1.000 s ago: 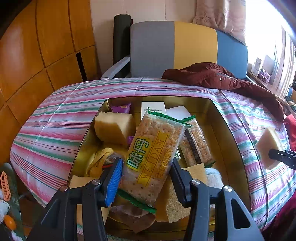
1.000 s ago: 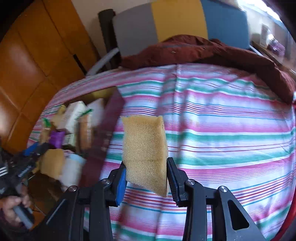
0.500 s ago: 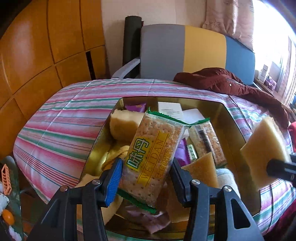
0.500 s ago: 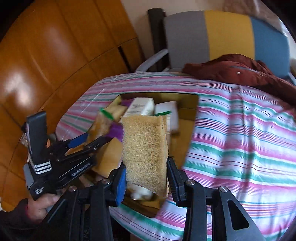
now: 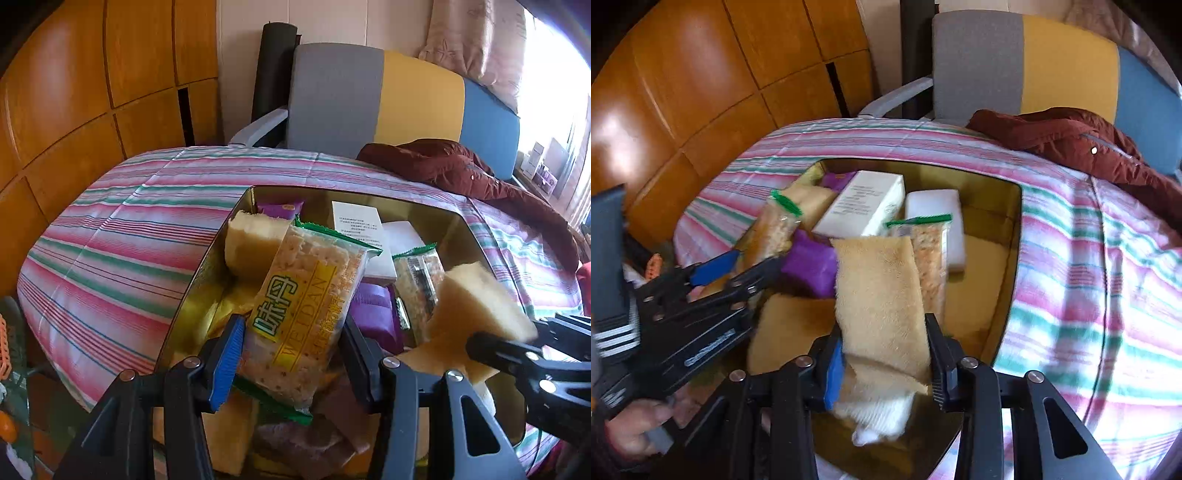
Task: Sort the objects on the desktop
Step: 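Lower the packet and sponge into the tray and open both grippers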
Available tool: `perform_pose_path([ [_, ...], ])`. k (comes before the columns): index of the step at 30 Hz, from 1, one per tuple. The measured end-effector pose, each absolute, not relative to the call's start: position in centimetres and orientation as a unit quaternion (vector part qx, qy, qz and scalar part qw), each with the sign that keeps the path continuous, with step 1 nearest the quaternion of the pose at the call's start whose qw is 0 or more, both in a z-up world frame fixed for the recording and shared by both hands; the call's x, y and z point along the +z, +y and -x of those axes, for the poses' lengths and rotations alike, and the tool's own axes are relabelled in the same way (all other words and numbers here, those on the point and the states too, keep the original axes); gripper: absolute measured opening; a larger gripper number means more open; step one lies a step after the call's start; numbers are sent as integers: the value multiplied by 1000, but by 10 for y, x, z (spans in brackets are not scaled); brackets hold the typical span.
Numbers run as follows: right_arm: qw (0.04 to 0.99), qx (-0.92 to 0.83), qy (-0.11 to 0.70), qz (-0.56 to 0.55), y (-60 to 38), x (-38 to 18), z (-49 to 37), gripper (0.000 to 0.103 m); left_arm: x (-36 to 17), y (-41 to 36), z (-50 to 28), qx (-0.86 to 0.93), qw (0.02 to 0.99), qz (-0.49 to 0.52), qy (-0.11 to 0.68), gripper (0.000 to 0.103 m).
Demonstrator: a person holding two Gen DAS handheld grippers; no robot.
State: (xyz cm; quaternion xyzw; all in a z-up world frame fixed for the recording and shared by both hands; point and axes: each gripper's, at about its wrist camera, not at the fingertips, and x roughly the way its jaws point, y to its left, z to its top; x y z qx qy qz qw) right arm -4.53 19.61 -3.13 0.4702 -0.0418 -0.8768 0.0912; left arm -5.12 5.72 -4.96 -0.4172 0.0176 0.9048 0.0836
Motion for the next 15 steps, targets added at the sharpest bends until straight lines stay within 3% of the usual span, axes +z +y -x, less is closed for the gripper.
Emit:
perform_pose_path([
  [7, 60, -883, -59, -462, 213, -32, 65, 37, -27, 62, 52, 916, 109, 387, -3, 52],
  [15, 46, -888, -85, -450, 228, -28, 69, 37, -41, 92, 61, 891, 172, 420, 0, 52],
])
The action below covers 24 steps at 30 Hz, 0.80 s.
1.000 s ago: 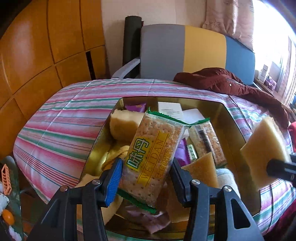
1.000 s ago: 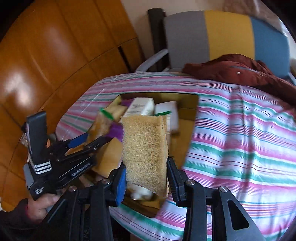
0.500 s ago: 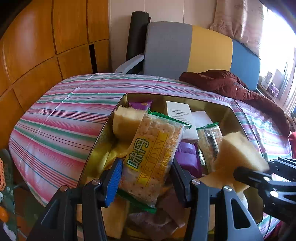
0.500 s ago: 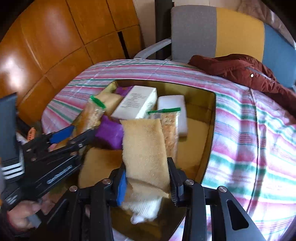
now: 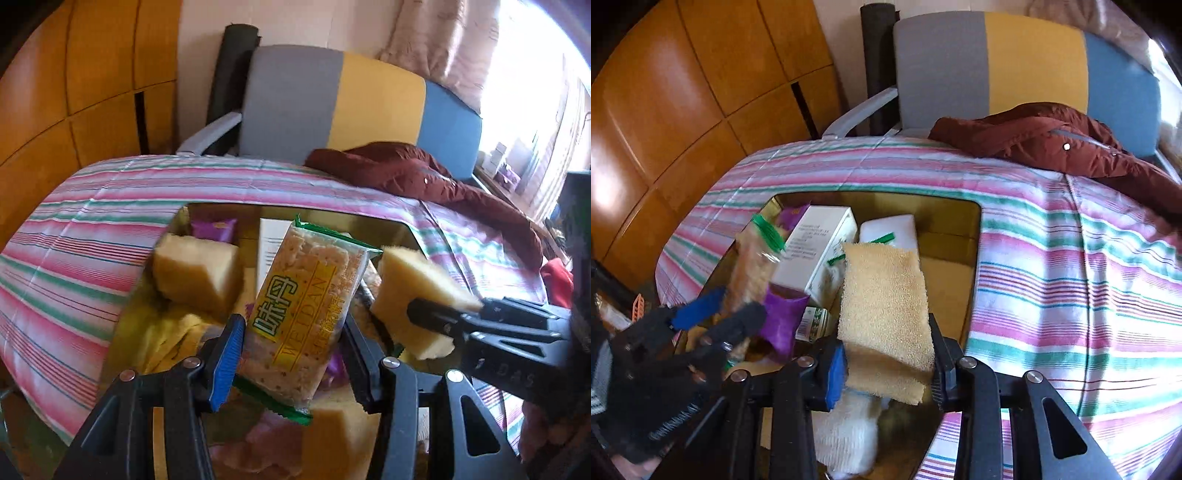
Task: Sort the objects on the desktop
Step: 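Lower the packet and sponge into the tray and open both grippers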
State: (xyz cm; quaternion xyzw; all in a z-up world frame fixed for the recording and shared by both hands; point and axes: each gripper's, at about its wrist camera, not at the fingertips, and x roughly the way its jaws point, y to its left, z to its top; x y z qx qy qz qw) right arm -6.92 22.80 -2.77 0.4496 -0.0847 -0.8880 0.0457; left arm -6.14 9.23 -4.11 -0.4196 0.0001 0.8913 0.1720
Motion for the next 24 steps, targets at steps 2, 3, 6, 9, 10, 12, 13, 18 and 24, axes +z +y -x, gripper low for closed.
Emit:
perform_pose_path([
  [2, 43, -889, -94, -445, 233, -24, 68, 37, -42, 96, 65, 888, 177, 424, -9, 52],
  [3, 44, -890, -100, -443, 235, -23, 67, 37, -42, 99, 67, 887, 181, 425, -7, 52],
  [6, 47, -889, -112, -441, 237, -21, 70, 39, -44, 108, 73, 880, 193, 434, -8, 52],
  [9, 49, -886, -126, -443, 239, -24, 72, 40, -45, 110, 74, 877, 194, 439, -7, 52],
  [10, 51, -884, -133, -445, 241, -25, 73, 45, -46, 108, 75, 873, 197, 445, -13, 52],
  [12, 56, -882, -147, -444, 242, -25, 70, 59, -48, 102, 74, 870, 198, 451, -22, 53],
  [13, 59, -883, -151, -441, 243, -24, 69, 66, -48, 99, 71, 869, 199, 453, -23, 53],
  [18, 65, -889, -141, -432, 241, -15, 59, 66, -40, 88, 60, 879, 197, 434, -26, 54],
  [24, 66, -898, -110, -420, 234, -8, 43, 56, -35, 72, 52, 894, 165, 417, -21, 50],
])
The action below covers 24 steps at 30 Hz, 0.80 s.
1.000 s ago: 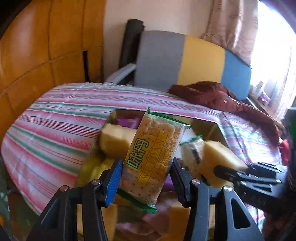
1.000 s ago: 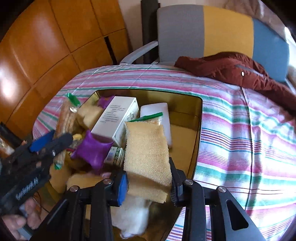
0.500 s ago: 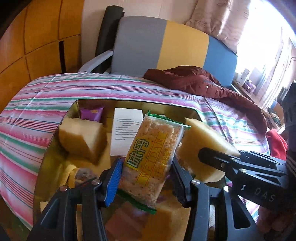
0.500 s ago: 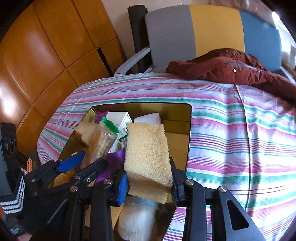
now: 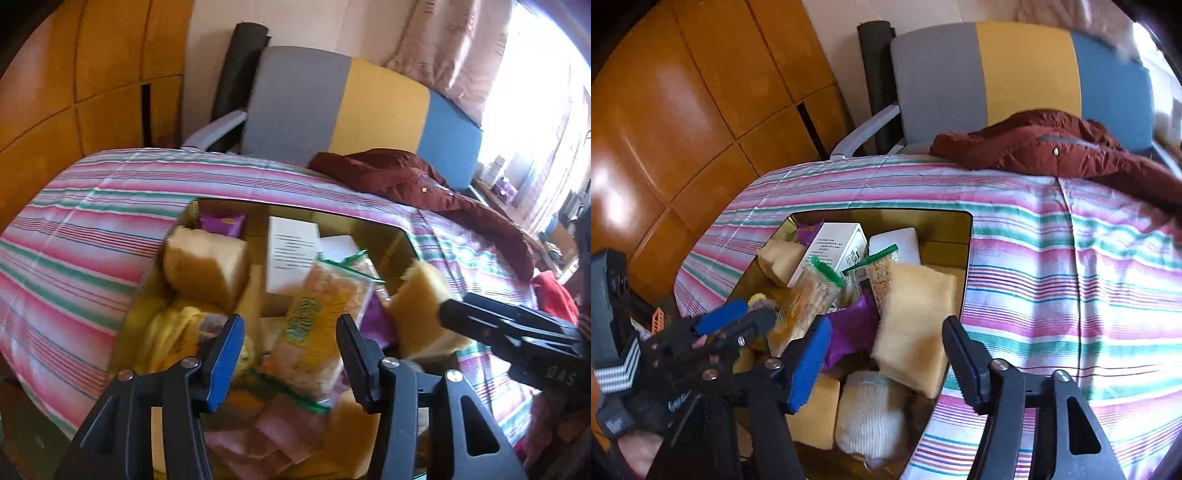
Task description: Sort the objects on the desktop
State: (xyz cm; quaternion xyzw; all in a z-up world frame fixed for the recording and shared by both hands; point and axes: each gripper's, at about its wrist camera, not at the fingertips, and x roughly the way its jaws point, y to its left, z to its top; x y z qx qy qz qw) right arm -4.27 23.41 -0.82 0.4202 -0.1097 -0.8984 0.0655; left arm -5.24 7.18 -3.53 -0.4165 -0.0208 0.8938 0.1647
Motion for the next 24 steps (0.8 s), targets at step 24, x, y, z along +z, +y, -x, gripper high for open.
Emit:
perform_pose_path([
  [24, 70, -902, -99, -415, 223, -13, 45, 47, -25, 82, 51, 907, 116, 405, 19, 45],
])
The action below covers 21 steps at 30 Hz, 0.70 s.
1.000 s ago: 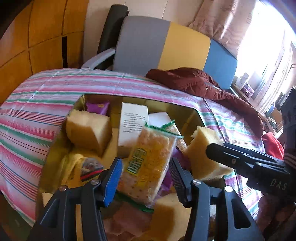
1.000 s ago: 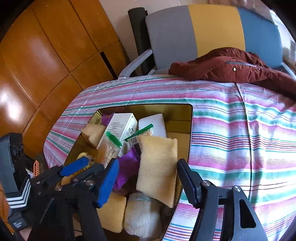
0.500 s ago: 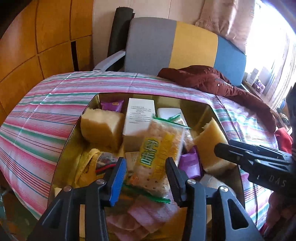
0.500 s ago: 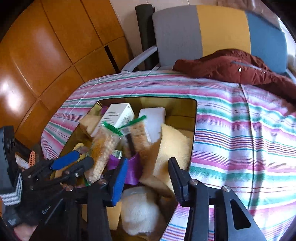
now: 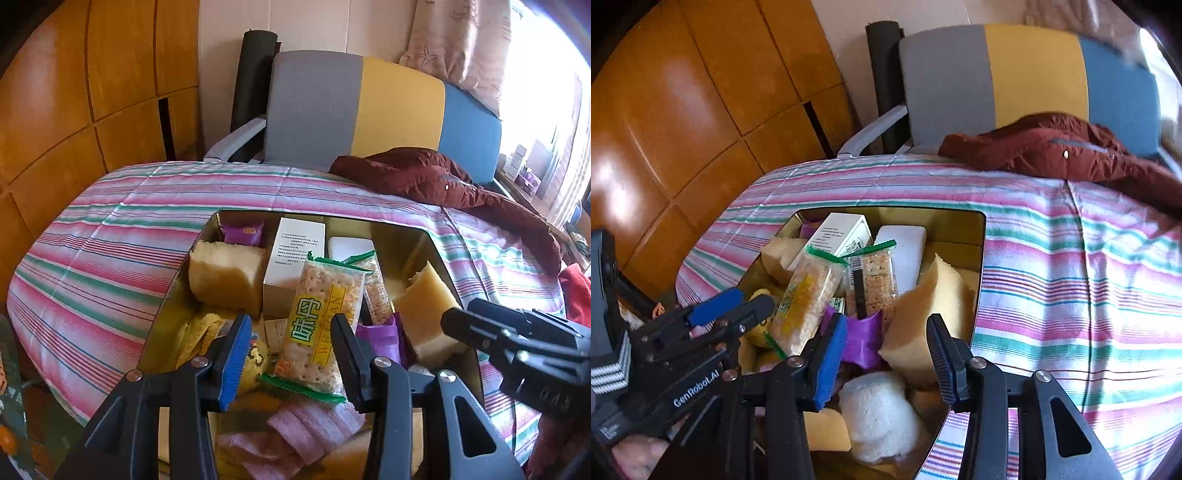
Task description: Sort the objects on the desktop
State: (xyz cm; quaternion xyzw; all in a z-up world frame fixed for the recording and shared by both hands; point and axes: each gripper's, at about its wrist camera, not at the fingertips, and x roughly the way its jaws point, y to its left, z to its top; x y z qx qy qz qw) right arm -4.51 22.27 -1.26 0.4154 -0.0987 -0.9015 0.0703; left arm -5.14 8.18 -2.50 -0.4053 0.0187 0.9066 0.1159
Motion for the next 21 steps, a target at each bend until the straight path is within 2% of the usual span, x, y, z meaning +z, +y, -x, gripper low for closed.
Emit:
perform_pose_path([
  [6, 45, -912, -63, -404, 208, -7, 28, 54, -11, 74, 36, 916, 100, 389, 16, 50],
  [8, 33, -915, -49, -399, 203, -6, 22, 61, -7, 70, 30, 919, 93, 383, 16, 52],
  [12, 14, -918, -37, -394, 195, -7, 13, 66, -1, 62, 22, 921, 84, 379, 8, 63],
  [14, 5, -920, -21, -391, 188, -8, 8, 70, 1, 59, 18, 922, 76, 379, 5, 64],
  [16, 4, -921, -16, -390, 184, -9, 4, 73, 3, 56, 14, 924, 69, 376, 4, 70],
  [21, -2, -921, -7, -390, 176, -10, -8, 74, 7, 45, 5, 926, 59, 372, -18, 71],
])
